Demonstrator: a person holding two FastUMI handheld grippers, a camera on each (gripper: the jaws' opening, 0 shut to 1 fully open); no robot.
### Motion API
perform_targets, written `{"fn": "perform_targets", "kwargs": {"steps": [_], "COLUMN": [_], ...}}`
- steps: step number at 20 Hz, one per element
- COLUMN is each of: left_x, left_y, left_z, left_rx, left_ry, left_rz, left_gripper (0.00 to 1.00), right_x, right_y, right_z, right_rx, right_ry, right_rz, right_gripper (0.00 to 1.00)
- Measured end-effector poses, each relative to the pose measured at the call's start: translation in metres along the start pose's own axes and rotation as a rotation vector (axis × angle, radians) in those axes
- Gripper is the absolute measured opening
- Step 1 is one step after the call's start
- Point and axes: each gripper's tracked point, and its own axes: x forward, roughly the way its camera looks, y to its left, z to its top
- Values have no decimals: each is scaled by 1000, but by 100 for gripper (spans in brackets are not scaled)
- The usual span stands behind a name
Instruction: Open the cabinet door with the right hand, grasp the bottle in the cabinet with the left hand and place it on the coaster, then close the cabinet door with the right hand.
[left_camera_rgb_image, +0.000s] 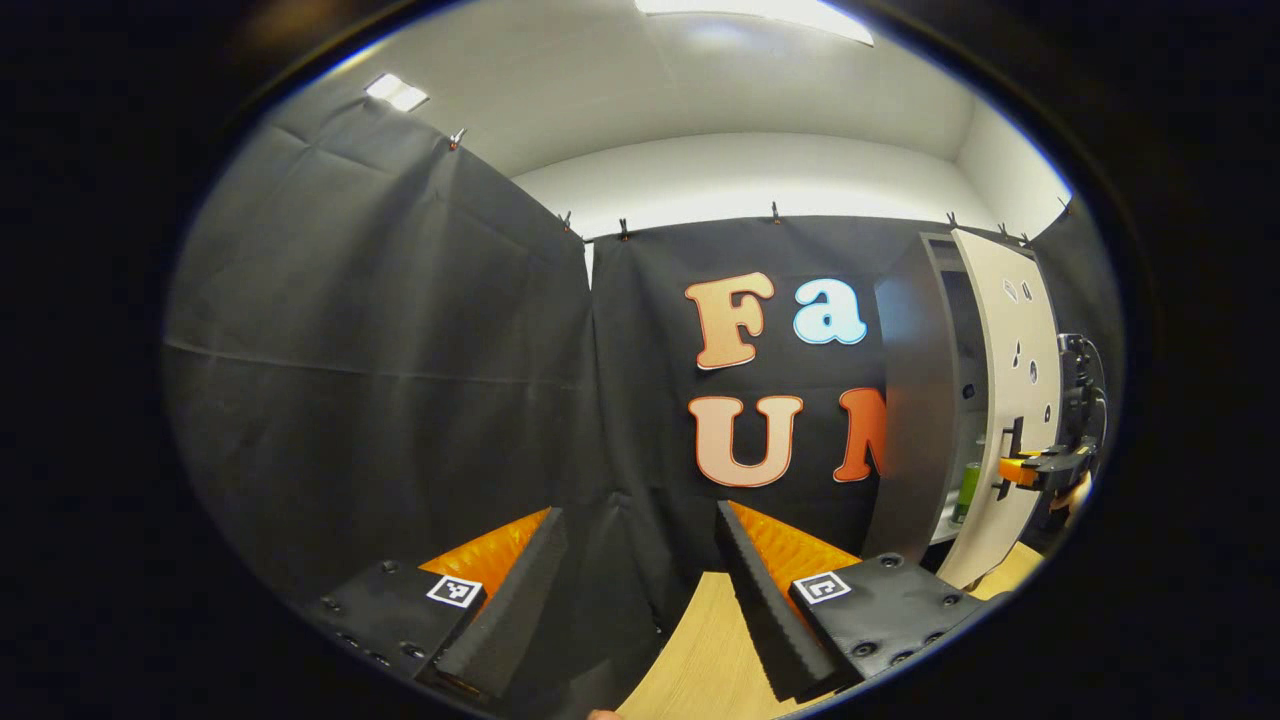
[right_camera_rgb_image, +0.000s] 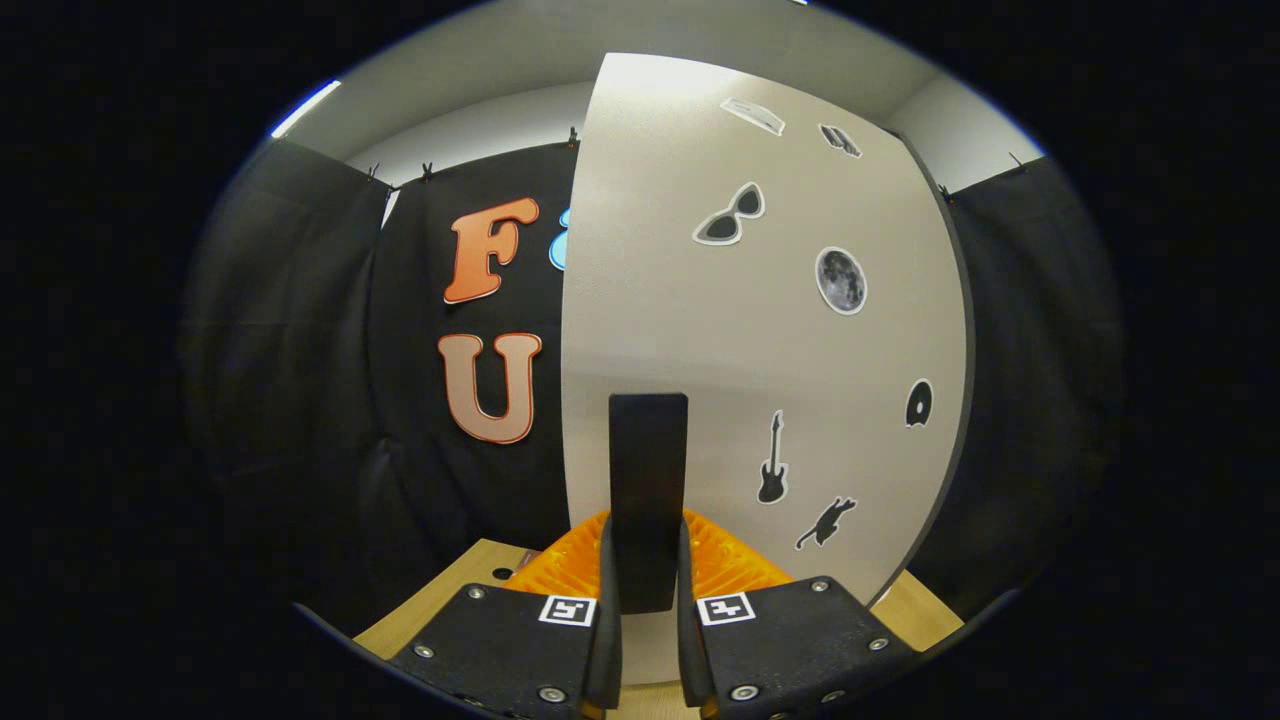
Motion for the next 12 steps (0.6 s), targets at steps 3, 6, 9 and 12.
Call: {"fn": "perform_targets", "kwargs": {"steps": [3,6,9,12], "left_x": [-8,-14,-21,-26], "left_y": [-4,-9,-14,-21], "left_z": [0,2,6,9], "left_rx": [-3,-9,-9,-8], "left_ry": [3,3,-3,-8], "left_rz": [-11,-28,-46,-62], "left_gripper": [95,97,95,97], "right_x": [-7,-15,-22,-26], "right_y": [-5,-7,-13,-18], "right_z": [0,0,-1,-1], "right_rx": [-11,18,13,20], "right_ry": [-5,-11,-14,-21], "right_rz": [-1,-3,-23,-44], "right_gripper": [23,19,19,19]}}
